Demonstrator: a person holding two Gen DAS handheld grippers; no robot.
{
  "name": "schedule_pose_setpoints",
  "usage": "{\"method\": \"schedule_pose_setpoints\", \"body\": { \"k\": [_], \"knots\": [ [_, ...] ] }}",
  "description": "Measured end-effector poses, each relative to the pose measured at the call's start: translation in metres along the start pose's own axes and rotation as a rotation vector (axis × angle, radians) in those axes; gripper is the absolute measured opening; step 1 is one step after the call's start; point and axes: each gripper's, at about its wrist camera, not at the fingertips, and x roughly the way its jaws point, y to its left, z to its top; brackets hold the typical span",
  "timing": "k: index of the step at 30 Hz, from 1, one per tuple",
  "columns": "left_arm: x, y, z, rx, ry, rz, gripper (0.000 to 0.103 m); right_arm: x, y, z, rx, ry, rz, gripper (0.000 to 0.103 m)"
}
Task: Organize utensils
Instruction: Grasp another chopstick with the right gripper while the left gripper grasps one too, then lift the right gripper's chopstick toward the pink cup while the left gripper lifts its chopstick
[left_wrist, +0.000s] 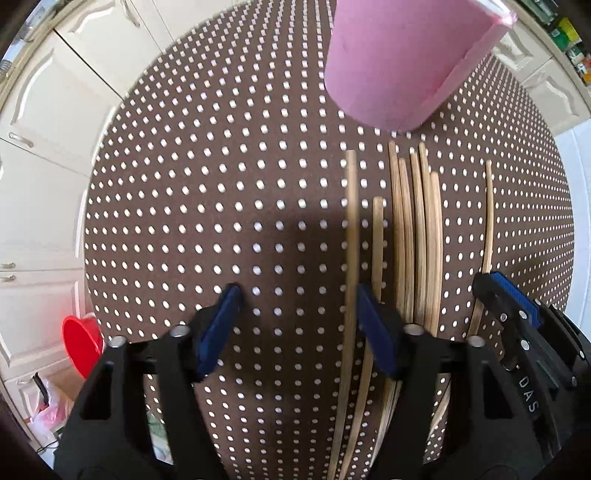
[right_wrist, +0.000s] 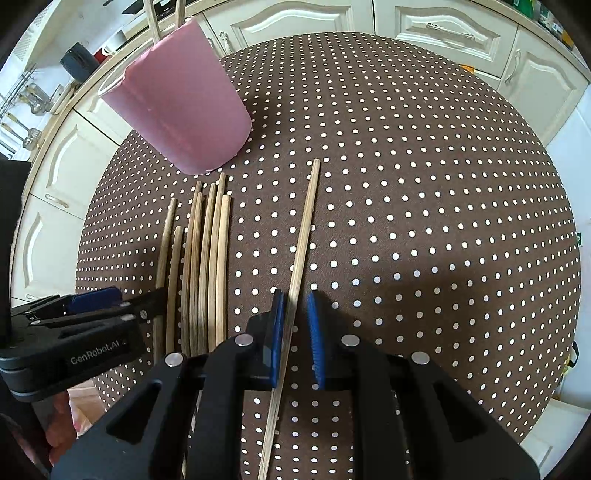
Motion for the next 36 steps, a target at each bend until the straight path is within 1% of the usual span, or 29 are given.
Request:
{"method": "schedule_pose_setpoints", "body": {
  "k": [1, 2, 4, 6, 8, 10, 13, 18, 25, 26, 28, 32, 35, 36],
  "knots": [
    [-0.001, 0.002, 0.001, -0.001, -0.015, 0.002, 0.049, 0.001, 0.0, 0.0, 0.009, -0.001, 0.003, 0.012],
    [-0.002, 0.005, 0.002, -0.004, -0.023, 0.0, 0.046, 0.001, -0.001, 0.0, 0.022, -0.002, 0.006, 0.012],
    [-0.005, 0.013, 0.002, -0.016, -0.04, 0.003, 0.028, 0.001, -0.001, 0.001, 0.036, -0.001, 0.002, 0.011],
    [-0.006, 0.02, 0.003, -0.03, -0.047, -0.02, 0.019, 0.0, 0.0, 0.002, 0.032, 0.0, -0.008, 0.009],
    [-0.005, 0.025, 0.004, -0.026, -0.046, -0.033, 0.017, 0.0, 0.0, 0.004, 0.042, 0.001, -0.013, 0.008],
    [-0.005, 0.028, 0.003, -0.006, -0.051, -0.042, 0.011, 0.0, -0.001, 0.005, 0.061, -0.001, -0.006, 0.007],
    [-0.009, 0.03, -0.001, 0.013, -0.066, -0.063, 0.008, -0.001, -0.002, 0.007, 0.074, -0.004, 0.006, 0.006],
    [-0.015, 0.028, -0.005, 0.055, -0.103, -0.066, 0.006, -0.008, 0.005, 0.009, 0.059, -0.028, 0.015, 0.005],
    [-0.03, 0.02, -0.008, 0.067, -0.136, -0.061, 0.006, -0.029, 0.01, 0.015, 0.057, -0.079, 0.027, 0.005],
    [-0.032, 0.02, -0.012, 0.063, -0.133, -0.06, 0.006, -0.03, 0.01, 0.016, 0.056, -0.08, 0.027, 0.005],
    [-0.036, 0.025, -0.009, 0.043, -0.11, -0.062, 0.007, -0.031, 0.008, 0.017, 0.059, -0.076, 0.028, 0.005],
    [-0.027, 0.038, -0.012, -0.016, -0.037, -0.103, 0.007, -0.026, 0.003, 0.014, 0.076, -0.06, 0.037, 0.005],
    [-0.017, 0.052, -0.013, -0.065, 0.004, -0.142, 0.014, -0.023, 0.001, 0.012, 0.078, -0.051, 0.032, 0.005],
    [-0.016, 0.055, -0.013, -0.081, 0.008, -0.153, 0.021, -0.023, 0.001, 0.012, 0.079, -0.047, 0.033, 0.005]
  ]
}}
